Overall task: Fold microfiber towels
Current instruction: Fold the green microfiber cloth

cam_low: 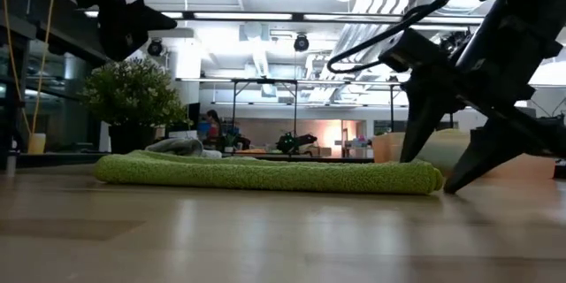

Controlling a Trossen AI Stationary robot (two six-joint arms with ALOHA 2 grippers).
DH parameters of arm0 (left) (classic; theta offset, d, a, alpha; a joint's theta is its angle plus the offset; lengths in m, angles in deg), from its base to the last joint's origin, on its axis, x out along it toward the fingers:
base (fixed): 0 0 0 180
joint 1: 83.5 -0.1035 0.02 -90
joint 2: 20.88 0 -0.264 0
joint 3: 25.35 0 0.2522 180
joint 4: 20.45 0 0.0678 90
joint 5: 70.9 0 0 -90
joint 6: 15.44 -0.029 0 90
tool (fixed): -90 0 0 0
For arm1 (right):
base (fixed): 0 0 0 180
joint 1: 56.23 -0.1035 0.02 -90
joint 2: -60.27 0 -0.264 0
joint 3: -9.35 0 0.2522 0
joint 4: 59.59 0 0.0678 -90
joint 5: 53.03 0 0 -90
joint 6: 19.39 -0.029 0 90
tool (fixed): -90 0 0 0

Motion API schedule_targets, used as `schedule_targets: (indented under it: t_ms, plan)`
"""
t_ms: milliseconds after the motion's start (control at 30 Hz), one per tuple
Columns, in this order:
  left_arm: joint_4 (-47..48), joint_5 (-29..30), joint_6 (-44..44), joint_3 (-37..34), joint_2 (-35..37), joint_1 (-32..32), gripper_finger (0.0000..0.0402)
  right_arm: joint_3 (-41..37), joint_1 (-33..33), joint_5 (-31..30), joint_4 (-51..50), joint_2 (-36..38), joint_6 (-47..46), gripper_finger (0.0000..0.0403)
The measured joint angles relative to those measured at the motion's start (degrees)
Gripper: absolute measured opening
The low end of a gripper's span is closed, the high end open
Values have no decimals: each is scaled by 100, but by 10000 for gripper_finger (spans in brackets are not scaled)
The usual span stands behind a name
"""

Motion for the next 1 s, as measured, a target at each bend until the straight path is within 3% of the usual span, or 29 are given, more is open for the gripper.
schedule_targets:
  t_ms: [300, 567, 800, 1000]
  plan:
    - [-10, 128, 59, 0, -43, -13, 180, -2, 148, 29, 250, -184, -152, 195]
    - [-7, 544, 104, 0, -43, -11, 180, -2, 227, 127, 148, -201, 123, 116]
    - [-6, 629, 109, 0, -43, -11, 180, 4, 227, 167, -128, -205, 478, 11]
    - [-4, 655, 109, 0, -43, -11, 180, 11, 225, 349, -325, -171, 649, 6]
